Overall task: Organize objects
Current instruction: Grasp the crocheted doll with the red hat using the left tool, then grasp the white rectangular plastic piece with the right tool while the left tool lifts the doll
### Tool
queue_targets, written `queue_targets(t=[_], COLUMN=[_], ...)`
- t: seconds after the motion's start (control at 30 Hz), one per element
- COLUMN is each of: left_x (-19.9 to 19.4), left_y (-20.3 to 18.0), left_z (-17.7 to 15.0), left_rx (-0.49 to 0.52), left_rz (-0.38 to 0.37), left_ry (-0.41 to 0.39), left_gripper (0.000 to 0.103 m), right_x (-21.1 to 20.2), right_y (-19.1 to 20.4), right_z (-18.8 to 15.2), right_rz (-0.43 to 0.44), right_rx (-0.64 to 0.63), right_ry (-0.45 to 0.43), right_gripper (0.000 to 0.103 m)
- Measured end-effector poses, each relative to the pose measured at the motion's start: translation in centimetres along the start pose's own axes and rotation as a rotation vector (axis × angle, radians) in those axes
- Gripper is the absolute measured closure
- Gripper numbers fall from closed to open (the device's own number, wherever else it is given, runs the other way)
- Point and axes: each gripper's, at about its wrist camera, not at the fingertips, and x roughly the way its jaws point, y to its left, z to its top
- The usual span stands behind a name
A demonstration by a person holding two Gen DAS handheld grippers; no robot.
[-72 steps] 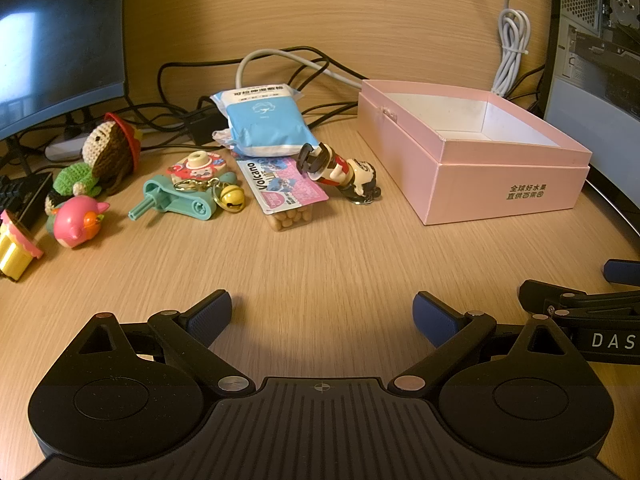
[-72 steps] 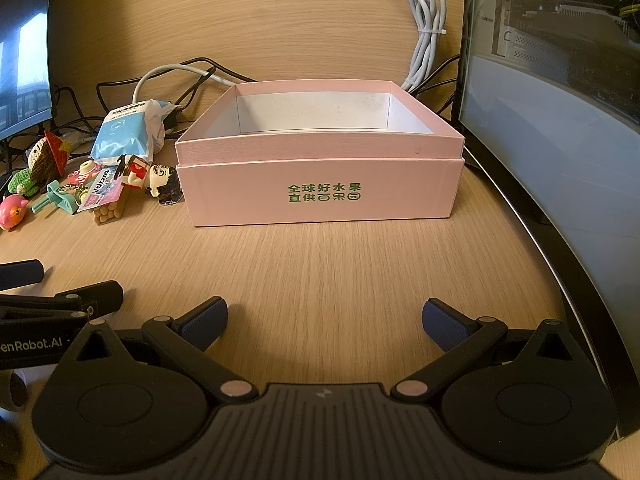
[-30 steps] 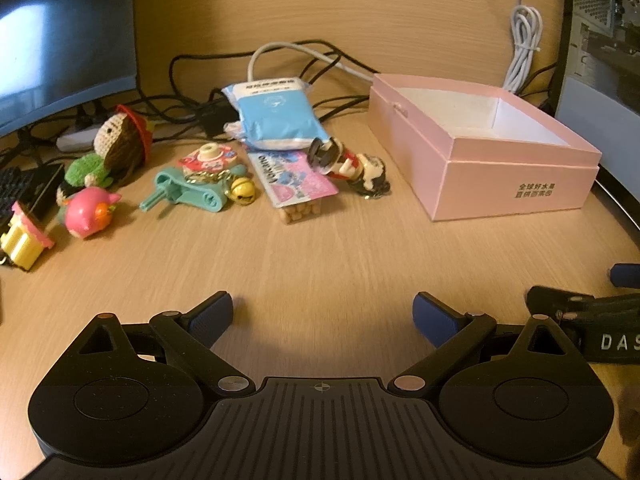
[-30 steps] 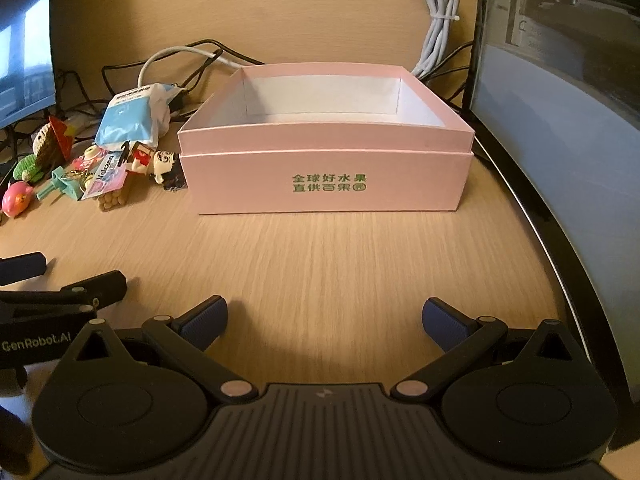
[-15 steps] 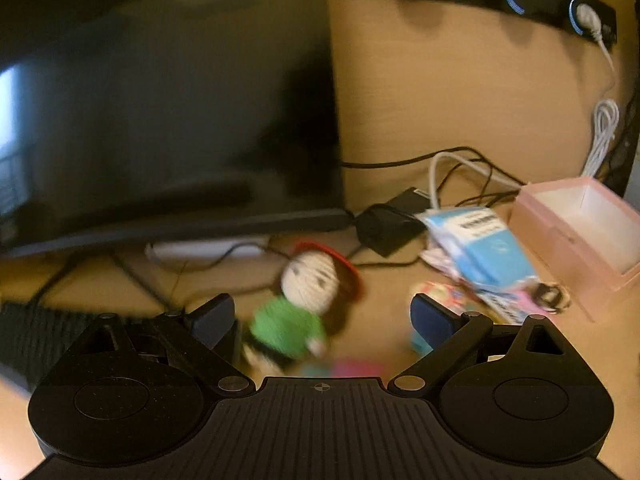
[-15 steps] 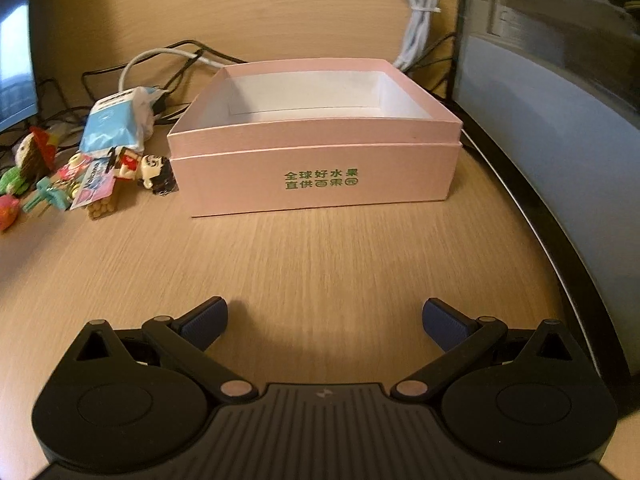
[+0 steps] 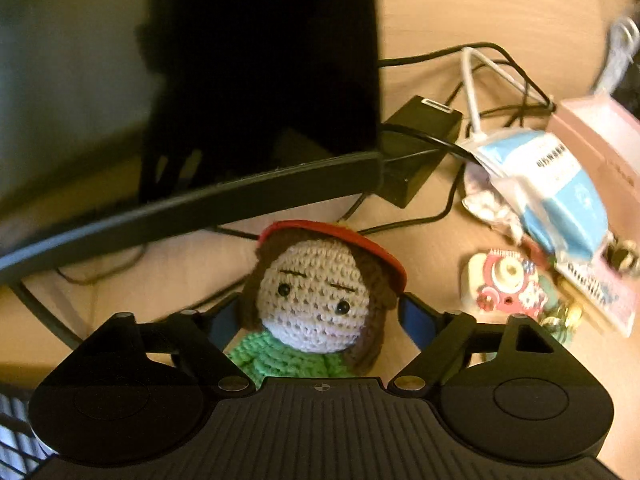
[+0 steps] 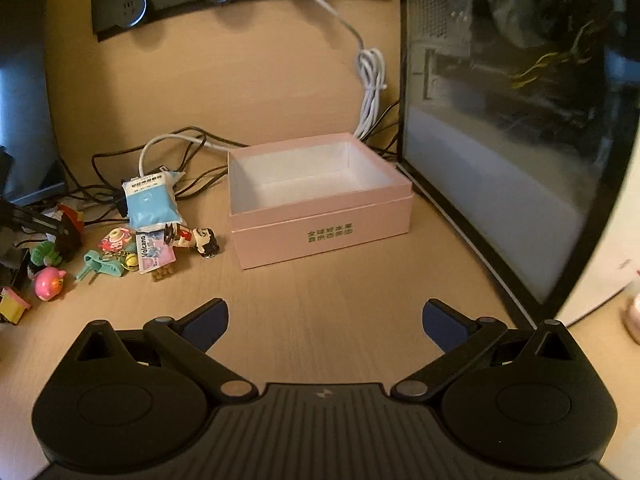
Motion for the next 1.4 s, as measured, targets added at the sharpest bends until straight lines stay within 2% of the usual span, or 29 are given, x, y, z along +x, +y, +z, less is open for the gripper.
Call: queue_targets(t=[0.07, 0.1, 0.13, 0.17, 0.37, 0.5, 0.63, 0.73, 0.87, 0.93, 1.0, 1.1, 1.2, 1.27, 1.33, 1.37, 1.4], left_x=[0.0, 0.0, 0.2, 0.3, -2.8, -7.8, -16.3, -22.8, -29.3, -31.5, -33.7, -35.7, -36.3, -35.8, -34.9, -34.3, -33.8], left_y=[0.4, 0.5, 0.4, 0.4, 1.0, 0.9, 1.4, 2.4, 3.1, 3.5, 4.4, 5.4, 4.9, 4.3, 3.3, 3.1, 2.6], left_z=[0.3, 0.3, 0.2, 0.1, -0.8, -1.1, -3.5, -7.2, -13.9, -17.9, -21.3, -25.5, -27.7, -27.7, -27.8, -27.7, -27.5], left_rx=[-0.016, -0.011, -0.008, -0.012, -0.085, -0.128, -0.216, -0.294, -0.386, -0.500, -0.613, -0.715, -0.722, -0.707, -0.715, -0.716, -0.707], left_rz=[0.001, 0.006, 0.015, 0.020, -0.030, -0.048, -0.056, 0.004, 0.184, 0.234, 0.243, 0.250, 0.246, 0.245, 0.216, 0.191, 0.171], left_ry=[0.000, 0.012, 0.035, 0.053, 0.028, -0.043, -0.186, -0.263, -0.316, -0.328, -0.322, -0.291, -0.272, -0.260, -0.245, -0.239, -0.234], left_gripper=[0.017, 0.021, 0.031, 0.032, 0.036, 0.037, 0.037, 0.037, 0.037, 0.037, 0.037, 0.037, 0.037, 0.037, 0.037, 0.037, 0.037], right_x=[-0.6, -0.8, -0.9, -0.9, -0.5, 0.2, 2.8, 4.4, 4.7, 4.1, 3.5, 3.6, 3.5, 4.2, 4.9, 5.3, 5.4], right_y=[-0.2, -0.2, -0.1, 0.0, 1.1, 2.4, 5.2, 9.2, 16.4, 20.4, 24.7, 30.7, 35.1, 37.2, 38.3, 38.6, 38.4], right_z=[0.0, 0.0, 0.1, 0.0, -0.3, 0.5, 1.2, 1.4, 0.8, 0.1, -1.0, -2.9, -4.6, -5.4, -6.0, -6.2, -6.1], right_rz=[-0.010, -0.013, -0.012, -0.010, 0.060, 0.144, 0.268, 0.397, 0.601, 0.704, 0.785, 0.870, 0.865, 0.848, 0.828, 0.821, 0.820], right_rx=[0.002, 0.001, 0.000, -0.002, -0.067, -0.151, -0.230, -0.302, -0.423, -0.498, -0.560, -0.648, -0.709, -0.738, -0.758, -0.762, -0.752], right_ry=[-0.009, -0.015, -0.015, -0.015, 0.005, -0.005, 0.037, 0.063, 0.071, 0.062, 0.067, 0.123, 0.128, 0.137, 0.156, 0.184, 0.203], right_gripper=[0.000, 0.000, 0.000, 0.000, 0.000, 0.000, 0.000, 0.000, 0.000, 0.000, 0.012, 0.020, 0.022, 0.026, 0.049, 0.056, 0.056])
